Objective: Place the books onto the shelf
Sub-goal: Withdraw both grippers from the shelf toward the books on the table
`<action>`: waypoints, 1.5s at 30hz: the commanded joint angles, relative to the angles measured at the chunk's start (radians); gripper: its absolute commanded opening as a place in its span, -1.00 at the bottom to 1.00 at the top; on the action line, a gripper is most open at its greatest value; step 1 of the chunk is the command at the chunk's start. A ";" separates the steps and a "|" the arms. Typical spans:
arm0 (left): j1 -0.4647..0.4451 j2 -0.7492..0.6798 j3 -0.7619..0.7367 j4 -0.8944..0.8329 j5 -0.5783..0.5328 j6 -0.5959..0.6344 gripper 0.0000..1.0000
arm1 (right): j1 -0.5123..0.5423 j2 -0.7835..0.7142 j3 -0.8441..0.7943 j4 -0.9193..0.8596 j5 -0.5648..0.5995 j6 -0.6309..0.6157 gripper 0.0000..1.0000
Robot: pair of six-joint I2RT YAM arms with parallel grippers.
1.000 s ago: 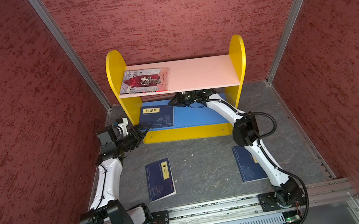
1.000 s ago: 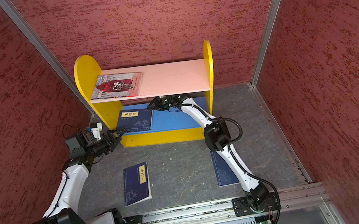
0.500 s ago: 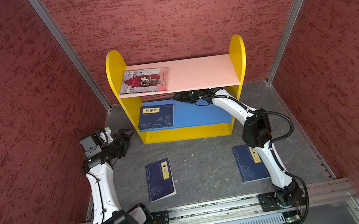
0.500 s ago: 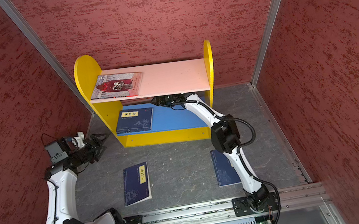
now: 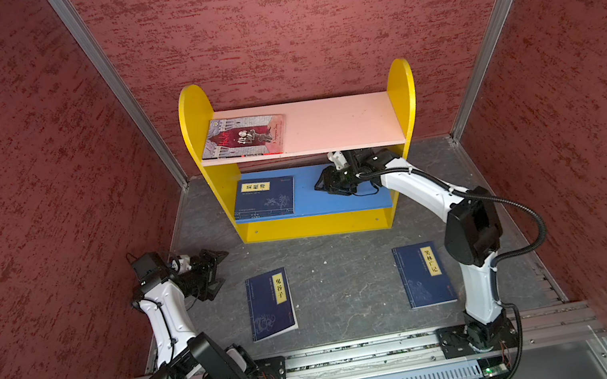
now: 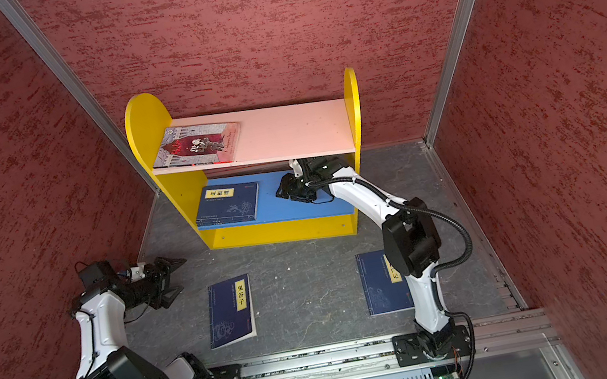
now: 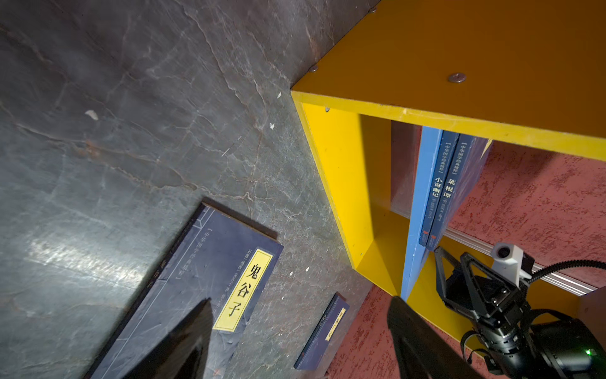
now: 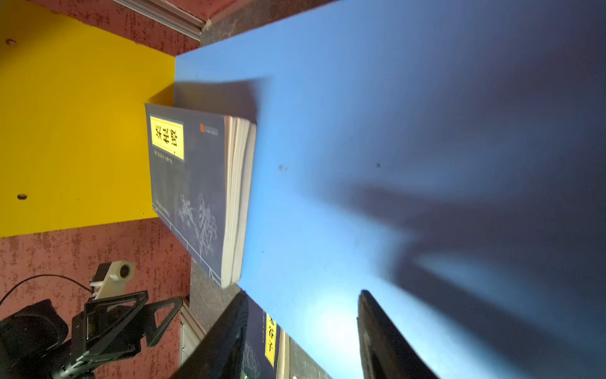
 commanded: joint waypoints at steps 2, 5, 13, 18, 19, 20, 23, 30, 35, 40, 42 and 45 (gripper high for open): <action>0.005 0.049 0.022 -0.014 0.057 0.160 0.71 | 0.028 -0.159 -0.053 0.079 -0.030 -0.025 0.09; 0.006 0.091 0.075 -0.056 0.069 0.183 0.70 | 0.045 -0.209 -0.111 0.062 -0.035 -0.046 0.09; -0.014 0.190 0.221 -0.189 0.038 0.206 0.69 | 0.110 -0.339 -0.213 -0.054 0.007 -0.142 0.09; -0.083 0.194 0.217 -0.231 0.063 0.263 0.67 | 0.147 -0.474 -0.355 -0.098 0.071 -0.143 0.09; -0.107 0.175 0.208 -0.220 0.075 0.258 0.67 | 0.149 -0.502 -0.387 -0.102 0.083 -0.137 0.09; -0.137 0.148 0.199 -0.198 0.084 0.245 0.67 | 0.150 -0.544 -0.422 -0.102 0.097 -0.132 0.09; -0.223 0.086 0.185 -0.138 0.074 0.206 0.68 | 0.152 -0.603 -0.474 -0.120 0.118 -0.138 0.10; -0.364 0.026 0.195 -0.066 0.051 0.173 0.68 | 0.150 -0.652 -0.510 -0.203 0.150 -0.125 0.10; -0.492 -0.028 0.160 0.033 0.057 0.164 0.67 | 0.151 -0.712 -0.608 -0.255 0.193 -0.034 0.07; -0.677 -0.077 0.115 0.216 0.049 0.110 0.68 | 0.124 -0.881 -0.789 -0.239 0.324 0.123 0.06; -0.771 -0.074 0.110 0.279 0.017 0.109 0.68 | 0.100 -0.901 -0.847 -0.253 0.376 0.161 0.09; -0.877 -0.045 0.102 0.345 -0.003 0.109 0.69 | 0.027 -0.932 -0.971 -0.194 0.364 0.220 0.11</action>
